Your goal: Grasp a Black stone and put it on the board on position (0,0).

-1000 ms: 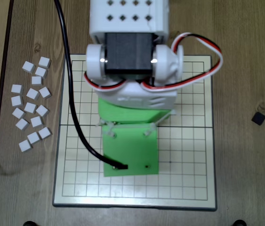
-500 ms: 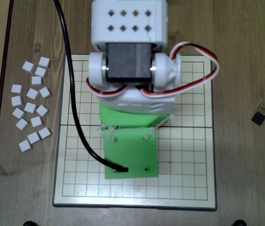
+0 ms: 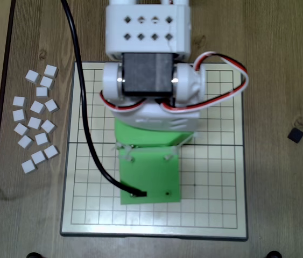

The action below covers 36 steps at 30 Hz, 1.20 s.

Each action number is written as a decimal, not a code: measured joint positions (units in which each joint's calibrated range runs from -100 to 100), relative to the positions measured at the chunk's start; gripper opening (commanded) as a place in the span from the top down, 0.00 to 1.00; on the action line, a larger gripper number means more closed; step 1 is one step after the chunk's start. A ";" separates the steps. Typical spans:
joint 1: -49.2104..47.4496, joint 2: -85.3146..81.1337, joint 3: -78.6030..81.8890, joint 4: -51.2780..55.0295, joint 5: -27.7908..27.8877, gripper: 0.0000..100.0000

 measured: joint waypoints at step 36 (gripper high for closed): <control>0.00 0.00 0.98 0.00 0.15 0.91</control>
